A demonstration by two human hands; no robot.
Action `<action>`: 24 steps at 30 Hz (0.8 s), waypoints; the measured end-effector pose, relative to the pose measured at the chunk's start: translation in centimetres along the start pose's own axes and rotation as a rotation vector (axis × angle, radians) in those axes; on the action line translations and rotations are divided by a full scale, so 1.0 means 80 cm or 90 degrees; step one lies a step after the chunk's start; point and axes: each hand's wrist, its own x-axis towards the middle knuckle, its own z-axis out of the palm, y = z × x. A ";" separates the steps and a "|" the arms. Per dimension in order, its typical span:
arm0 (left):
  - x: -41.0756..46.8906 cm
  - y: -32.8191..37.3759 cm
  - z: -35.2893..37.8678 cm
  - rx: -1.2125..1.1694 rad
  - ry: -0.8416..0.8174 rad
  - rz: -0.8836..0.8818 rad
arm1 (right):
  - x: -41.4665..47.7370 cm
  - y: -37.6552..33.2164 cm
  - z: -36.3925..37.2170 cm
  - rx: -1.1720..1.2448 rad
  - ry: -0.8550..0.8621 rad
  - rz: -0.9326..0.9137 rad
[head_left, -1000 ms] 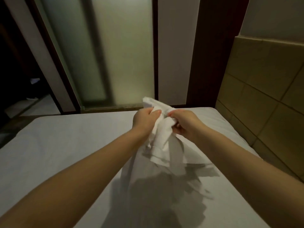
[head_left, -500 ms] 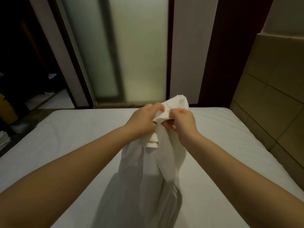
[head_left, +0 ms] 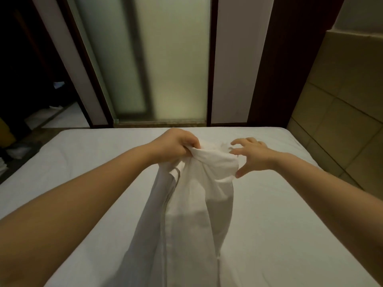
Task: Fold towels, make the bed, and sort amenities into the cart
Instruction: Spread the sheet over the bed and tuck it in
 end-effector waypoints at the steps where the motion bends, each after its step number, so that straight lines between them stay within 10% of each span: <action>1: -0.002 -0.001 -0.006 -0.009 0.000 0.003 | 0.004 0.001 0.000 -0.027 -0.020 -0.014; 6: 0.000 -0.021 -0.038 -0.019 0.022 -0.002 | 0.021 0.018 -0.006 -0.086 -0.007 0.017; 11: -0.005 -0.088 -0.079 0.111 0.157 -0.125 | 0.015 0.026 -0.027 0.068 0.392 0.075; 15: -0.011 -0.134 -0.071 0.199 0.104 -0.204 | 0.028 -0.004 -0.037 -0.007 0.383 0.034; 19: -0.004 -0.166 -0.073 0.264 0.126 -0.241 | 0.037 -0.026 -0.067 0.238 0.417 0.059; 24: 0.002 -0.178 -0.031 0.049 0.252 -0.279 | 0.030 -0.040 -0.085 0.353 0.417 0.105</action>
